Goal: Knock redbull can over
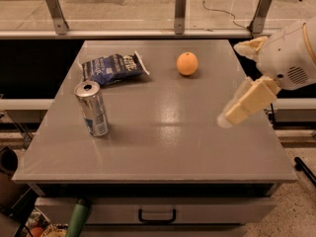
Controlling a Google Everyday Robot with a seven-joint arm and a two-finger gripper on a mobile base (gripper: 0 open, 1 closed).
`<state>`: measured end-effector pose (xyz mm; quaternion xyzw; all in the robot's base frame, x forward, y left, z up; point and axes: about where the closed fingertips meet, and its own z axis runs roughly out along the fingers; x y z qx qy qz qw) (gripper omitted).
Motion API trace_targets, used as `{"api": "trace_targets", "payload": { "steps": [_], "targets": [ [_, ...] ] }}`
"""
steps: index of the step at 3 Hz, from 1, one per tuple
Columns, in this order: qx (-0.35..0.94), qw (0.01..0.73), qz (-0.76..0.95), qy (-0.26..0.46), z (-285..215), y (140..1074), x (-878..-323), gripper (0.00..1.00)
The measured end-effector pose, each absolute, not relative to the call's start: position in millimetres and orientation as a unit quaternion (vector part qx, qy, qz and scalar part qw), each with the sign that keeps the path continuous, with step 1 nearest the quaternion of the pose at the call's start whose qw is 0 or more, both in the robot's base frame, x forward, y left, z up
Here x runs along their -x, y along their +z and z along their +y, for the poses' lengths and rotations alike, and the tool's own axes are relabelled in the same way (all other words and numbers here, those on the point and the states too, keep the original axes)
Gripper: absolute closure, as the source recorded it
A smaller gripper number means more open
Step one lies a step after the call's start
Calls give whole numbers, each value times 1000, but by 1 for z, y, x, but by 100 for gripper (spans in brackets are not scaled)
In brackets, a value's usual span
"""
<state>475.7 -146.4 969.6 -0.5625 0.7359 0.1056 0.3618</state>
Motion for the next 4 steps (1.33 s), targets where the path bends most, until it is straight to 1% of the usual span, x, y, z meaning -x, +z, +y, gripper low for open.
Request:
{"api": "trace_targets", "payload": {
  "steps": [1,2,3,4],
  "targets": [
    [552,428,696,168,-104,965,-488,0],
    [542,472,647,256,-50,958,-503,0],
    [544,476,617,312,-8,948,-512,0],
    [543,471,606,341,28,943,-507,0]
  ]
}}
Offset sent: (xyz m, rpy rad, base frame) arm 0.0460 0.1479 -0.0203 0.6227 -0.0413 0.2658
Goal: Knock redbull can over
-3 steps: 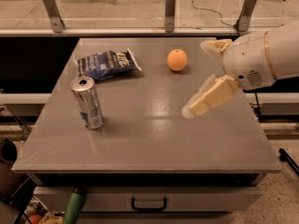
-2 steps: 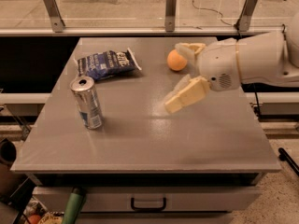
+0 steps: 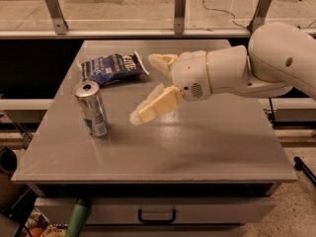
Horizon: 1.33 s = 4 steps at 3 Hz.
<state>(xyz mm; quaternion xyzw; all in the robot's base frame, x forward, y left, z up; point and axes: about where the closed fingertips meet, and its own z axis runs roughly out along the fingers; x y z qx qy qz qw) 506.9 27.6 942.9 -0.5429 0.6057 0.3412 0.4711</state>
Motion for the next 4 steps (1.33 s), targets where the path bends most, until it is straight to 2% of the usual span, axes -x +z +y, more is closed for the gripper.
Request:
{"api": "trace_targets", "payload": {
  "steps": [4],
  "targets": [
    [522,505,586,359,68,913,-541,0]
  ]
}}
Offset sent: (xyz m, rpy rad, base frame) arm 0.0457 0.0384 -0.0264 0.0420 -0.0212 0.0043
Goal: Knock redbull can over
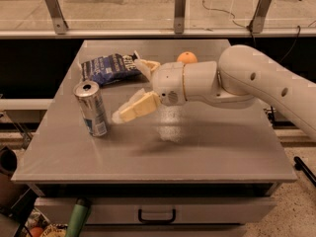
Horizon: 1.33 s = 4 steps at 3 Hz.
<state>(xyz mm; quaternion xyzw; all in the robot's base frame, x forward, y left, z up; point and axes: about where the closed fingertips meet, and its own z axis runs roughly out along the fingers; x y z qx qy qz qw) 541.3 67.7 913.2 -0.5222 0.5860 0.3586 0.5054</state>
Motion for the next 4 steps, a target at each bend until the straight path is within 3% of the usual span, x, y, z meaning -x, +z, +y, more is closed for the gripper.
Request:
{"api": "trace_targets", "payload": {
  "steps": [4],
  "targets": [
    [481,510,597,391,117,901,-512,0]
  ]
}}
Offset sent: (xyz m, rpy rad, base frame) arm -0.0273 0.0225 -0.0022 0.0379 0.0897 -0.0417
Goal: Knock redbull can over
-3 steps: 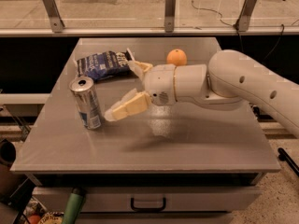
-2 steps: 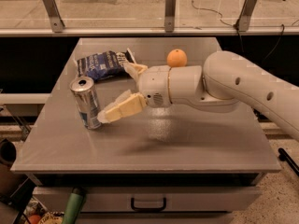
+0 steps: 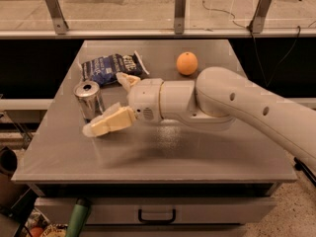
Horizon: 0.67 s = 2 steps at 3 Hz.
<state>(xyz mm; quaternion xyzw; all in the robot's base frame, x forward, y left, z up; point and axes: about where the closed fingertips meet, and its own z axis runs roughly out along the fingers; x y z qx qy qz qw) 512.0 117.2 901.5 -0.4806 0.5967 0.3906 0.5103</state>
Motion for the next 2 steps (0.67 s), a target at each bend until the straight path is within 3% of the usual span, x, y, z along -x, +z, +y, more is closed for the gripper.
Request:
{"api": "trace_targets", "payload": {
  "steps": [2],
  "targets": [
    [472,531,585,391,131,895,-499,41]
  ]
}}
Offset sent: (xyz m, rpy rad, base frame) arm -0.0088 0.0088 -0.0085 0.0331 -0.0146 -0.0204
